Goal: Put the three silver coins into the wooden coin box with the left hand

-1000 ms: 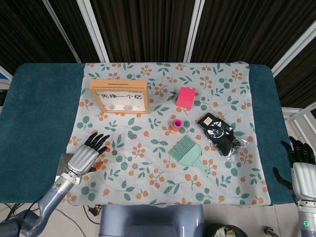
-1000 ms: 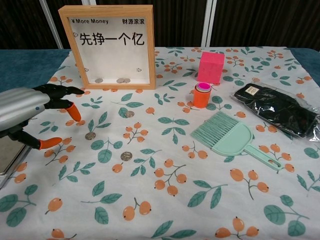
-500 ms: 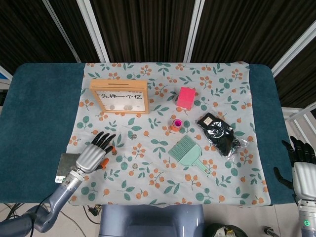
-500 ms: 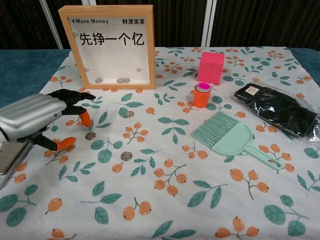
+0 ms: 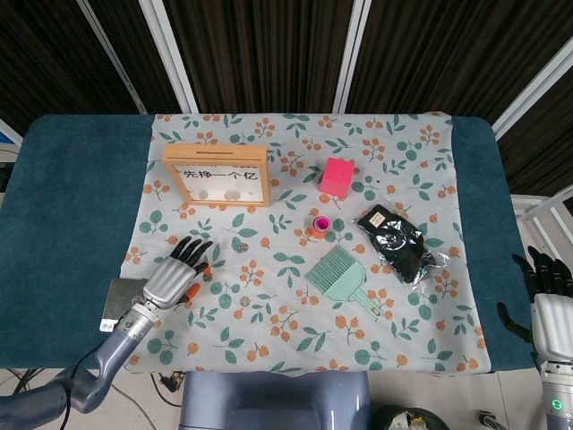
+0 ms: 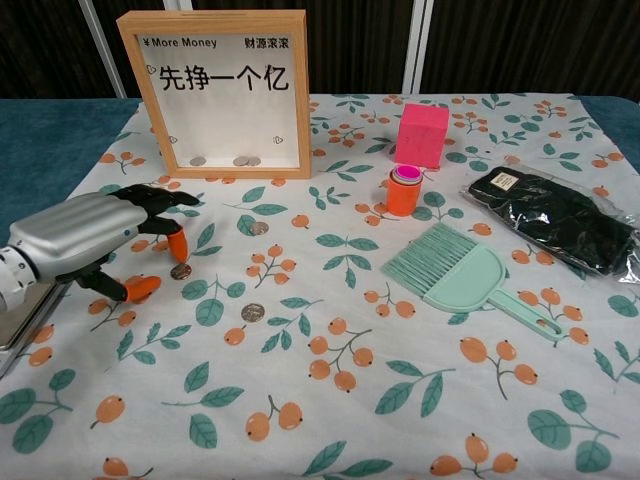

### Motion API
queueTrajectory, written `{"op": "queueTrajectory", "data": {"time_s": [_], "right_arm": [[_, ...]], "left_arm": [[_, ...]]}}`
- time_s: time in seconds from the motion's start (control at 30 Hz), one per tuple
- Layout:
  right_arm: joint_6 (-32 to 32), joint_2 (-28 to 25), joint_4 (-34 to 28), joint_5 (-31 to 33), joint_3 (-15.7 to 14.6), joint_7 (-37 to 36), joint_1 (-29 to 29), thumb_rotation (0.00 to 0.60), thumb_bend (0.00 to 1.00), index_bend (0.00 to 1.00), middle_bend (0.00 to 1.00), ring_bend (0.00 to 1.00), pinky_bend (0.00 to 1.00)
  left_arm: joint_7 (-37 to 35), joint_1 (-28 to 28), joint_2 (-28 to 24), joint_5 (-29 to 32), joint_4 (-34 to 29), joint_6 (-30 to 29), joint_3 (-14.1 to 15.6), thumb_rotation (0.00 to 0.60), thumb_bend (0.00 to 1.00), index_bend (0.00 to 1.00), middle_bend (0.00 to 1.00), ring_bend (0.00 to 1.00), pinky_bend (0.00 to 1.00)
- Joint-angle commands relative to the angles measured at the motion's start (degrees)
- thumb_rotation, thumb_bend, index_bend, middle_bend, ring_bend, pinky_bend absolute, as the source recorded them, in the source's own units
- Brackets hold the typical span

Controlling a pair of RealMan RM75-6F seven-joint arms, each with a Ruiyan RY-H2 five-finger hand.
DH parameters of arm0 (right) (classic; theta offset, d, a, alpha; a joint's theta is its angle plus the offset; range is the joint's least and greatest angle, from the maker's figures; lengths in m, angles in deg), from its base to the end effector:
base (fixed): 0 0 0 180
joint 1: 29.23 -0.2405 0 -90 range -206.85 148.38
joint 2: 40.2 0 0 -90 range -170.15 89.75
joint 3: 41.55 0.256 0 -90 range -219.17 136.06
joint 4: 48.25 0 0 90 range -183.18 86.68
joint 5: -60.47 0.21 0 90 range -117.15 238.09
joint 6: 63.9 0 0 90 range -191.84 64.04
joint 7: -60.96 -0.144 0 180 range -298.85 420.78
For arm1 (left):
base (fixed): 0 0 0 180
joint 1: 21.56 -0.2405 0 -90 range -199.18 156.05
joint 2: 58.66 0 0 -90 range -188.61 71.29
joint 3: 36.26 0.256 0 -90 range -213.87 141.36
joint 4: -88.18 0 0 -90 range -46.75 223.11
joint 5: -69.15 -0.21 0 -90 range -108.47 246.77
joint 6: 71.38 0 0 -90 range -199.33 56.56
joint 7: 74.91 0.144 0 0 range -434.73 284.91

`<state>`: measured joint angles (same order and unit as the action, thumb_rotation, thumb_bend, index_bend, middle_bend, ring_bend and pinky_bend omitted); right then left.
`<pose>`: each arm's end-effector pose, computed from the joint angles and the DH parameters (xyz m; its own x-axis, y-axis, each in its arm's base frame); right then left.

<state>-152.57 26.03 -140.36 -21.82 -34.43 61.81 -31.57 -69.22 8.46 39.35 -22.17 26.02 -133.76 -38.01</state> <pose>-0.3161 -0.1811 0.1702 0.3735 0.1144 0.9205 -0.9266 0.0923 0.3645 -0.2313 0.2896 -0.0525 0.5651 0.1776 0.8057 0.7577 -0.4982 -0.4216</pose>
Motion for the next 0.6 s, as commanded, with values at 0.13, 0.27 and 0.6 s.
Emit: {"op": "queueTrajectory", "data": {"time_s": [0.13, 0.27, 0.6], "right_arm": [[0.0, 0.0, -0.1, 0.1, 0.1, 0.0, 0.0, 0.6, 0.39, 0.15, 0.05, 0.02, 0.0], [0.0, 0.0, -0.1, 0.2, 0.2, 0.0, 0.0, 0.6, 0.39, 0.15, 0.05, 0.02, 0.0], [-0.1, -0.1, -0.2, 0.3, 0.3, -0.1, 0.1, 0.6, 0.39, 0.15, 0.05, 0.02, 0.0]], "left_arm": [[-0.1, 0.7, 0.8, 0.3, 1.1, 0.4, 0.2, 0.6, 0.37, 0.43, 0.03, 0.0, 0.0], [0.0, 1.0, 1.1, 0.2, 1.5, 0.4, 0.7, 0.6, 0.37, 0.44, 0.03, 0.0, 0.0], [1.0, 1.6, 1.9, 0.5, 2.8, 0.4, 1.1, 0.6, 0.37, 0.44, 0.03, 0.0, 0.0]]}}
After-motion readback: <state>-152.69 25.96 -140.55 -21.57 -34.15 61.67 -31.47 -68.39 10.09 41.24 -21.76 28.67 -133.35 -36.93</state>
